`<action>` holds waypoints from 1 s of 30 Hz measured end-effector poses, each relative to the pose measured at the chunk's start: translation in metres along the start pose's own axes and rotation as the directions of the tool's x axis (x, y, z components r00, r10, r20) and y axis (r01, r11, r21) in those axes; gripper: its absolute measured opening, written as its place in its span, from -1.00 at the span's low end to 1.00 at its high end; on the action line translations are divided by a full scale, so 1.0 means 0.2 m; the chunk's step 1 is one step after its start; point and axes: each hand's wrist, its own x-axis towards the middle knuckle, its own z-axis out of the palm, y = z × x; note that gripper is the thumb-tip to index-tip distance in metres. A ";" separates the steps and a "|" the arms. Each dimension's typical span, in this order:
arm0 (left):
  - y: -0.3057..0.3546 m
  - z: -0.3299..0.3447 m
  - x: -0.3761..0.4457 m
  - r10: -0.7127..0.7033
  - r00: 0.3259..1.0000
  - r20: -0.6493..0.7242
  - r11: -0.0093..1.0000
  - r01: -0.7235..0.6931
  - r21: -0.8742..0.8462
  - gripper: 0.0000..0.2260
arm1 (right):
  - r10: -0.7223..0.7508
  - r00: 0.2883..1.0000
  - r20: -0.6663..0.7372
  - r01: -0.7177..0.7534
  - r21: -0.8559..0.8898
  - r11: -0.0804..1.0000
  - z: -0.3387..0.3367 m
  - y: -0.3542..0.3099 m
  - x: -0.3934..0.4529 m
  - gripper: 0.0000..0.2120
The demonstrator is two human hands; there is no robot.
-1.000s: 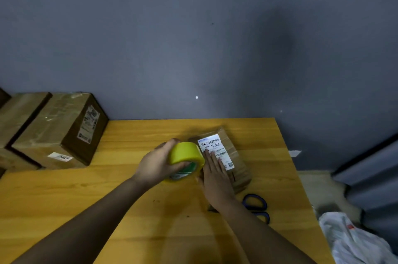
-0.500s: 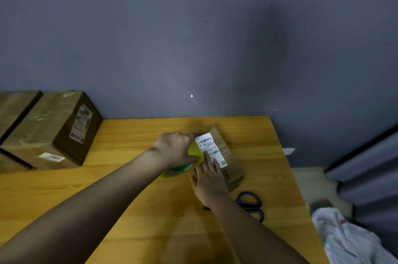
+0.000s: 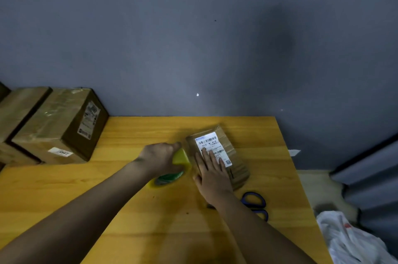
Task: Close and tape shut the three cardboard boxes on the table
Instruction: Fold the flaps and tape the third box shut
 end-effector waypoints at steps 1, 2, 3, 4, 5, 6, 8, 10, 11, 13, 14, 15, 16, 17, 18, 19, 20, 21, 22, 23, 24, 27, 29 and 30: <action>-0.02 0.03 -0.01 -0.004 1.000 -0.008 0.999 0.004 -0.032 -0.37 | 0.000 1.000 -0.004 0.000 0.000 1.000 0.00 0.00 0.00 -0.38; -0.03 0.06 -0.02 -0.011 1.000 -0.010 0.998 0.010 -0.070 -0.36 | 0.003 1.000 -0.009 -0.003 -0.009 1.000 0.00 -0.01 0.00 -0.39; -0.05 0.09 -0.04 -0.020 1.000 -0.007 0.994 0.019 -0.112 -0.35 | 0.006 1.000 -0.026 -0.006 -0.016 1.000 0.00 -0.02 0.00 -0.40; -0.06 0.12 -0.05 -0.026 1.000 -0.004 0.988 0.025 -0.153 -0.35 | 0.014 0.999 -0.043 -0.015 -0.017 1.000 0.01 -0.03 0.00 -0.41; -0.07 0.15 -0.07 -0.028 1.000 -0.006 0.981 0.026 -0.195 -0.36 | 0.018 0.997 -0.075 -0.019 -0.007 1.000 0.03 -0.05 0.00 -0.40; -0.08 0.18 -0.08 -0.031 0.999 -0.011 0.970 0.028 -0.240 -0.37 | 0.023 0.995 -0.101 -0.024 -0.010 1.000 0.04 -0.06 0.00 -0.38; -0.09 0.24 -0.11 -0.048 0.998 -0.033 0.945 0.035 -0.325 -0.38 | 0.059 0.987 -0.149 -0.062 -0.010 0.998 0.06 -0.10 0.00 -0.26; -0.08 0.29 -0.12 -0.073 0.996 -0.056 0.923 0.046 -0.382 -0.39 | 0.080 0.980 -0.184 -0.082 -0.002 0.997 0.07 -0.10 0.01 -0.21; -0.08 0.30 -0.12 -0.086 0.994 -0.061 0.913 0.054 -0.406 -0.39 | 0.074 0.986 -0.149 -0.072 0.016 0.997 0.06 -0.09 0.00 -0.22; -0.08 0.33 -0.12 -0.105 0.993 -0.055 0.891 0.069 -0.450 -0.39 | 0.077 0.991 -0.108 -0.077 0.010 0.997 0.06 -0.07 -0.02 -0.27; -0.08 0.35 -0.12 -0.109 0.993 -0.048 0.882 0.074 -0.465 -0.39 | 0.112 0.991 -0.076 -0.113 -0.001 0.994 0.05 -0.07 -0.03 -0.28; -0.08 0.36 -0.12 -0.112 0.993 -0.038 0.874 0.080 -0.479 -0.39 | 0.160 0.985 -0.056 -0.161 -0.013 0.987 0.04 -0.07 -0.04 -0.28; -0.08 0.37 -0.12 -0.114 0.993 -0.031 0.867 0.084 -0.492 -0.39 | 0.196 0.980 -0.039 -0.198 -0.031 0.980 0.03 -0.08 -0.04 -0.27; -0.07 0.38 -0.12 -0.117 0.993 -0.029 0.861 0.087 -0.501 -0.39 | 0.219 0.976 -0.020 -0.220 -0.043 0.975 0.03 -0.08 -0.04 -0.25; -0.07 0.39 -0.12 -0.120 0.992 -0.034 0.857 0.087 -0.509 -0.39 | 0.236 0.972 0.007 -0.235 -0.053 0.971 0.02 -0.09 -0.04 -0.24; -0.06 0.40 -0.12 -0.123 0.992 -0.038 0.853 0.086 -0.514 -0.39 | 0.245 0.969 0.029 -0.243 -0.059 0.968 0.01 -0.10 -0.03 -0.23; -0.05 0.41 -0.12 -0.125 0.991 -0.046 0.850 0.083 -0.520 -0.39 | 0.246 0.969 0.038 -0.243 -0.068 0.968 0.01 -0.10 -0.03 -0.24; -0.05 0.42 -0.11 -0.127 0.991 -0.048 0.846 0.083 -0.526 -0.39 | 0.245 0.969 0.041 -0.241 -0.077 0.967 0.01 -0.11 -0.03 -0.25; -0.05 0.42 -0.11 -0.128 0.991 -0.047 0.840 0.083 -0.537 -0.39 | 0.245 0.969 0.037 -0.242 -0.084 0.967 0.01 -0.11 -0.03 -0.27; -0.05 0.43 -0.12 -0.131 0.991 -0.040 0.829 0.087 -0.552 -0.39 | 0.244 0.969 0.031 -0.241 -0.087 0.967 0.01 -0.12 -0.03 -0.27; -0.05 0.45 -0.12 -0.134 0.990 -0.033 0.818 0.092 -0.567 -0.40 | 0.244 0.970 0.025 -0.241 -0.082 0.967 0.01 -0.12 -0.02 -0.26; -0.06 0.47 -0.13 -0.122 0.992 -0.035 0.815 0.080 -0.574 -0.41 | 0.255 0.967 0.027 -0.252 -0.079 0.965 0.01 -0.14 -0.03 -0.24; -0.06 0.48 -0.13 -0.121 0.992 -0.048 0.810 0.070 -0.583 -0.41 | 0.250 0.968 0.021 -0.248 -0.090 0.965 0.02 -0.13 -0.03 -0.29; -0.07 0.49 -0.12 -0.120 0.991 -0.052 0.800 0.065 -0.596 -0.41 | 0.250 0.968 0.026 -0.247 -0.092 0.965 0.02 -0.12 -0.03 -0.31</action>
